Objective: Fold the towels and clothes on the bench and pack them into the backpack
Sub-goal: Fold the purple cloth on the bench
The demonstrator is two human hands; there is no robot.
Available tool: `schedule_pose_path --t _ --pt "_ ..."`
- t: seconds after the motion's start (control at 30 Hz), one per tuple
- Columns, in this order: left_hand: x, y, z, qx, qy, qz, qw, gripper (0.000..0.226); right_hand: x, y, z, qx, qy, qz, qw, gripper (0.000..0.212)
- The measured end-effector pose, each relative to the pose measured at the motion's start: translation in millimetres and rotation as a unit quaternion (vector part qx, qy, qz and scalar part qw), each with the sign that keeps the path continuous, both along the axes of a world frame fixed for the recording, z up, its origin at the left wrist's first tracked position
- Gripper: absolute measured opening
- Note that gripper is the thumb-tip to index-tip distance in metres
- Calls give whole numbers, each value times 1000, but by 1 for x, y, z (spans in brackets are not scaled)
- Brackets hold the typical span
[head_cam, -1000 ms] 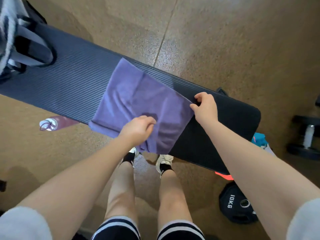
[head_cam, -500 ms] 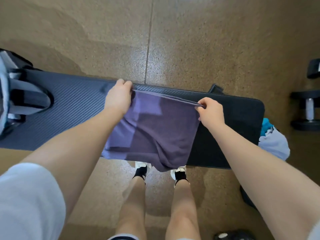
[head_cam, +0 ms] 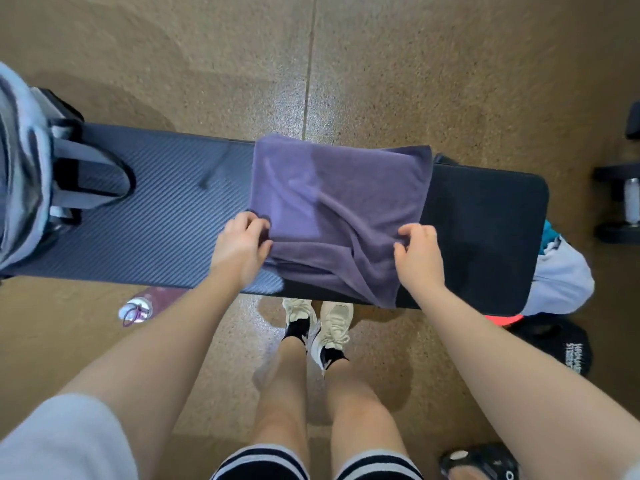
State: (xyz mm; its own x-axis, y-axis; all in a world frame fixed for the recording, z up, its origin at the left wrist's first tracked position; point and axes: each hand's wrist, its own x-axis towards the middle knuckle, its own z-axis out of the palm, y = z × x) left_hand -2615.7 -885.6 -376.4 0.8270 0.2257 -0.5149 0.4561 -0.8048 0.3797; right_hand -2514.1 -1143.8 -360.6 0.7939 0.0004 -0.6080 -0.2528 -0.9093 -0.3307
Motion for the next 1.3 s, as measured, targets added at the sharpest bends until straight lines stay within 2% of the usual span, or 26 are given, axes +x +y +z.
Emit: schedule_pose_path --t 0.13,0.23,0.3,0.37,0.47,0.6,0.73,0.83,0.9,1.0,1.07,1.1,1.2,1.27,1.3 --pt "-26 -7 5 -39 8 78 996 33 -37 -1 -3 1 39 32 999 20" --pt "-33 -9 9 3 17 33 999 43 -54 2 -4 13 40 60 997 22" --pt "-38 -7 9 52 -8 -19 998 37 -59 4 -6 0 26 90 996 25" --pt "-41 -5 6 60 -39 -4 997 31 -61 5 -10 -21 13 105 994 26" --pt "-50 -9 14 -1 -86 137 987 25 -65 8 -10 -34 -5 110 993 27" --pt "-72 -20 32 -39 -130 325 936 21 -70 2 -7 -12 -5 123 992 34" --pt "-102 -30 31 -43 -68 401 913 29 -80 -9 0 38 -1 133 990 35" --pt "-113 -35 23 -92 58 523 845 49 -84 -19 3 31 -13 23 999 29" --pt "-114 -32 16 -133 103 555 815 48 -86 -24 -2 4 7 -99 995 25" --pt "-106 -26 5 -196 94 586 781 27 -95 -27 -15 -7 50 -224 973 22" --pt "-102 -24 -6 -201 66 621 755 6 -99 -24 -22 5 41 -284 958 20" --pt "-101 -24 -8 -197 54 634 746 13 -100 -22 -25 17 33 -309 950 20" --pt "-105 -28 -15 -232 47 637 734 15 -112 -15 -34 54 24 -406 912 21" --pt "-111 -30 -15 -266 66 631 726 20 -124 -11 -39 89 57 -482 870 23" --pt "-115 -29 -17 -276 67 629 723 11 -128 -7 -39 127 85 -521 840 28"
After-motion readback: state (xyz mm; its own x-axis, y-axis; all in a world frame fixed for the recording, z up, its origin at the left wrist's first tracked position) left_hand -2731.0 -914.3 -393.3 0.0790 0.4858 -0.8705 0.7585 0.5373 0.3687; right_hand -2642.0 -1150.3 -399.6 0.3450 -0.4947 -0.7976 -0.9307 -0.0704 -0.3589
